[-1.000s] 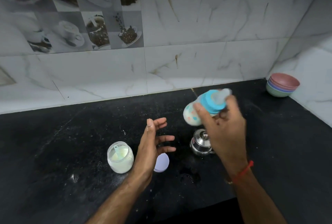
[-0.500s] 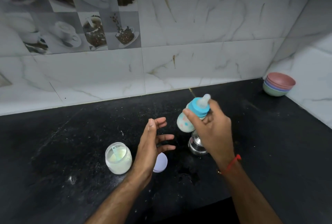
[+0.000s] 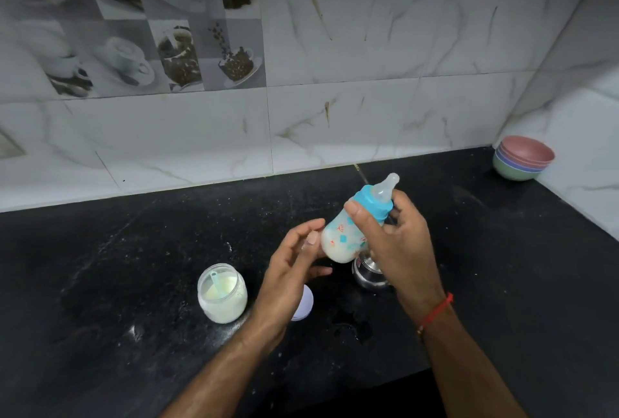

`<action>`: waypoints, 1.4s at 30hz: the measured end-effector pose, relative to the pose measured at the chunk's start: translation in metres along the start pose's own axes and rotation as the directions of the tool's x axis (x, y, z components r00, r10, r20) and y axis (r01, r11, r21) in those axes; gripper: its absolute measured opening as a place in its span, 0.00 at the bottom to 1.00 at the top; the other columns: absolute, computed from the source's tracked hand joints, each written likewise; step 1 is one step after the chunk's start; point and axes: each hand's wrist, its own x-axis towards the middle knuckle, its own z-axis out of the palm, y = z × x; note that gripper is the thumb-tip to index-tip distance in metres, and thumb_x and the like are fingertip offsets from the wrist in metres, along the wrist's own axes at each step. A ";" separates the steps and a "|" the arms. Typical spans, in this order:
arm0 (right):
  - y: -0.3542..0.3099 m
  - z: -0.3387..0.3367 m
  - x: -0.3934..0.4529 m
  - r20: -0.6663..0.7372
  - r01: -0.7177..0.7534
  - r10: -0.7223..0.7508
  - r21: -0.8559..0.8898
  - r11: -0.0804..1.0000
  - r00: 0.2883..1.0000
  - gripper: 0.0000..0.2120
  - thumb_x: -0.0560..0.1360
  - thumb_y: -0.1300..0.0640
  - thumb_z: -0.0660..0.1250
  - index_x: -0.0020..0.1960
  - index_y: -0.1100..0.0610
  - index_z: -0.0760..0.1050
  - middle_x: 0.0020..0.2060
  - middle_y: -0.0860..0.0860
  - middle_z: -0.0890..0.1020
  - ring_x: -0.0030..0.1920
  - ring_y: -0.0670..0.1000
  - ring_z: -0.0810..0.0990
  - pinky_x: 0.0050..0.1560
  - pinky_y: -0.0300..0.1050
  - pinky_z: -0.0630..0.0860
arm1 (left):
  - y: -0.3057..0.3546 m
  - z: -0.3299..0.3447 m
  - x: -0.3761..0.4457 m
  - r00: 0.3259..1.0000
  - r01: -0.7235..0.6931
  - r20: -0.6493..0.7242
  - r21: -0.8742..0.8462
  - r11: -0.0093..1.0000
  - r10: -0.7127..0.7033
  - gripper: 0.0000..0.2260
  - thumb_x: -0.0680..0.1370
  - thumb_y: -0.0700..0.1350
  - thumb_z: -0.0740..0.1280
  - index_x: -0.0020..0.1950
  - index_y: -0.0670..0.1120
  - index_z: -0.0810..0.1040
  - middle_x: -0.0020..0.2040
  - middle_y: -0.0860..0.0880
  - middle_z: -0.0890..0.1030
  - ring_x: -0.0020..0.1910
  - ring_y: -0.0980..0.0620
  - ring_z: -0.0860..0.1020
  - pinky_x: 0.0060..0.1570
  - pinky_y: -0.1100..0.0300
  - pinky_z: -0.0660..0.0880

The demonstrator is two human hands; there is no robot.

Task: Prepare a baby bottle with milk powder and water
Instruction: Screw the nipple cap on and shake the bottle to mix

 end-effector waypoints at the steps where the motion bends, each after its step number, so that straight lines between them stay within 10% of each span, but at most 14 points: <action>1: -0.002 0.002 -0.001 0.022 -0.007 0.006 0.039 0.999 1.000 0.20 0.69 0.46 0.77 0.56 0.55 0.79 0.48 0.53 0.86 0.41 0.45 0.86 0.38 0.40 0.81 | 0.000 0.003 -0.001 0.999 0.007 0.041 -0.005 1.000 -0.006 0.17 0.83 0.53 0.64 0.70 0.50 0.76 0.63 0.47 0.84 0.62 0.45 0.83 0.57 0.48 0.83; 12: -0.014 -0.004 -0.003 0.285 -0.126 0.078 0.155 0.980 0.955 0.18 0.76 0.48 0.73 0.60 0.56 0.77 0.46 0.58 0.86 0.21 0.47 0.67 0.20 0.38 0.65 | 0.018 0.018 -0.003 0.962 0.236 0.188 -0.203 0.950 -0.199 0.35 0.80 0.65 0.51 0.58 0.37 0.82 0.40 0.38 0.84 0.39 0.46 0.84 0.53 0.42 0.82; 17: -0.029 -0.003 -0.002 0.152 -0.085 0.054 0.207 0.975 0.987 0.19 0.73 0.47 0.74 0.56 0.59 0.77 0.35 0.53 0.83 0.18 0.48 0.66 0.18 0.37 0.63 | 0.017 0.014 0.002 0.950 0.235 0.248 -0.159 0.959 -0.191 0.39 0.78 0.68 0.46 0.65 0.39 0.79 0.45 0.33 0.85 0.37 0.44 0.82 0.50 0.44 0.83; 21: -0.046 -0.001 -0.014 -0.212 0.296 -0.239 0.300 0.907 0.948 0.16 0.74 0.49 0.75 0.54 0.55 0.73 0.38 0.51 0.82 0.19 0.48 0.70 0.18 0.39 0.68 | 0.014 0.004 0.006 0.982 0.146 0.144 -0.140 0.979 -0.126 0.32 0.78 0.67 0.50 0.68 0.46 0.75 0.53 0.36 0.86 0.38 0.43 0.83 0.51 0.41 0.82; 23: -0.033 -0.002 -0.011 -0.257 0.405 -0.374 0.079 0.911 0.891 0.18 0.72 0.50 0.76 0.57 0.50 0.72 0.41 0.47 0.83 0.26 0.43 0.79 0.25 0.40 0.76 | 0.012 -0.002 0.009 0.992 0.115 0.067 -0.120 0.986 -0.108 0.30 0.78 0.66 0.53 0.67 0.46 0.76 0.56 0.38 0.86 0.41 0.43 0.83 0.49 0.43 0.82; 27: 0.009 -0.003 -0.005 0.080 0.040 -0.003 -0.471 0.881 0.997 0.22 0.71 0.43 0.77 0.62 0.48 0.76 0.46 0.40 0.84 0.46 0.35 0.83 0.46 0.35 0.83 | 0.010 -0.002 0.004 0.998 0.051 -0.042 0.011 0.999 -0.051 0.23 0.81 0.60 0.55 0.66 0.48 0.78 0.62 0.44 0.83 0.47 0.45 0.84 0.49 0.48 0.84; 32: 0.002 0.002 -0.010 0.009 -0.083 0.085 -0.102 0.991 0.996 0.17 0.74 0.46 0.76 0.58 0.49 0.76 0.46 0.50 0.87 0.26 0.48 0.78 0.25 0.43 0.74 | 0.013 0.001 -0.003 0.998 0.039 0.042 0.164 0.986 -0.046 0.16 0.85 0.52 0.57 0.66 0.50 0.78 0.61 0.47 0.85 0.57 0.49 0.85 0.59 0.44 0.82; 42: -0.026 -0.008 0.010 0.167 -0.223 0.187 0.227 0.948 0.968 0.18 0.81 0.41 0.65 0.56 0.56 0.79 0.40 0.57 0.81 0.21 0.50 0.70 0.21 0.39 0.69 | 0.023 0.013 -0.003 0.986 0.095 0.150 -0.129 0.987 -0.075 0.22 0.80 0.55 0.61 0.72 0.50 0.75 0.49 0.46 0.87 0.40 0.48 0.84 0.56 0.41 0.83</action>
